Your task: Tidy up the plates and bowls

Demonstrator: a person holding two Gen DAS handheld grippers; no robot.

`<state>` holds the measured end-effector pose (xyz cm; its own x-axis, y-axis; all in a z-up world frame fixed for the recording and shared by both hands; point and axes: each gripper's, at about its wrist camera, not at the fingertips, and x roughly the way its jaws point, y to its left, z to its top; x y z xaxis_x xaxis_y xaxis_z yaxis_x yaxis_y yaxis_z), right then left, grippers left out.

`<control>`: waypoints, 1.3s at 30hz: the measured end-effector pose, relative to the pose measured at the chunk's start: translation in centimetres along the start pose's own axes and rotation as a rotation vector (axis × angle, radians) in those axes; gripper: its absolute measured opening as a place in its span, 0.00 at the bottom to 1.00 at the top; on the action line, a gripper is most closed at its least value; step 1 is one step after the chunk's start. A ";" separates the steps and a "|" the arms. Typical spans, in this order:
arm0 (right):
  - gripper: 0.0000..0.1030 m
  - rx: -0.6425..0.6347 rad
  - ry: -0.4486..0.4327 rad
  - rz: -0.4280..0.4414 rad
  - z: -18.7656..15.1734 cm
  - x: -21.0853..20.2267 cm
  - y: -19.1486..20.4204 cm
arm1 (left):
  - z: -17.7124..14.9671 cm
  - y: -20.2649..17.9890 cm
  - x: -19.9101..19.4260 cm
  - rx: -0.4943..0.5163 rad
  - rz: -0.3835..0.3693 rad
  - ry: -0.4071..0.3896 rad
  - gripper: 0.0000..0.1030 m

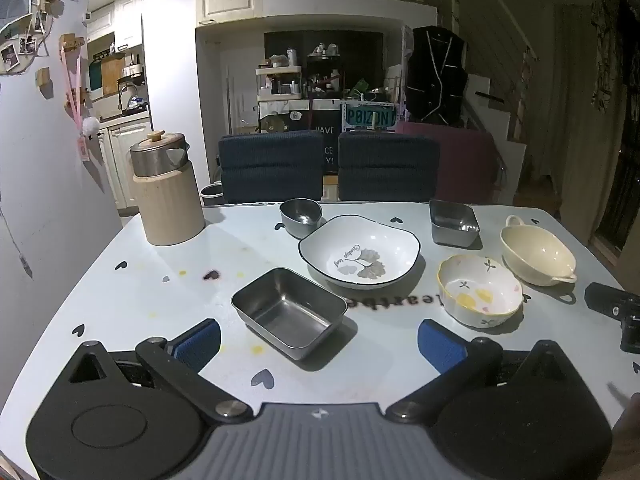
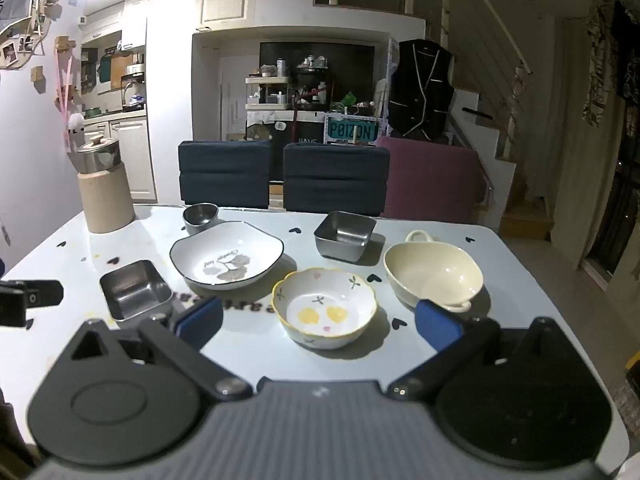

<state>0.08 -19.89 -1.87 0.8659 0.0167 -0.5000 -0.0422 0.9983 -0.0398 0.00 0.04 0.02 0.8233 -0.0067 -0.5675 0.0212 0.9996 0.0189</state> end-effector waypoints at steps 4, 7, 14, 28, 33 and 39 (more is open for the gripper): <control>1.00 -0.004 0.001 -0.002 0.0 0.0 0.0 | 0.0 0.0 0.0 0.004 0.003 0.001 1.00; 1.00 -0.005 0.002 -0.003 0.0 0.0 0.0 | 0.0 0.0 0.0 0.005 0.005 0.000 1.00; 1.00 -0.006 0.002 -0.003 0.0 0.0 0.0 | -0.2 -0.2 -0.2 0.010 0.007 -0.001 1.00; 1.00 -0.009 0.004 -0.003 0.0 0.0 0.0 | 0.0 0.1 0.1 0.002 -0.001 0.007 1.00; 1.00 -0.009 0.005 -0.004 0.0 0.0 0.0 | 0.0 0.1 0.1 0.001 -0.001 0.009 1.00; 1.00 -0.010 0.006 -0.005 0.0 0.0 0.0 | 0.0 0.1 0.1 0.001 -0.001 0.010 1.00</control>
<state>0.06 -19.84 -1.82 0.8629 0.0117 -0.5053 -0.0432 0.9978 -0.0506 0.09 0.09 0.02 0.8177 -0.0079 -0.5757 0.0228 0.9996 0.0188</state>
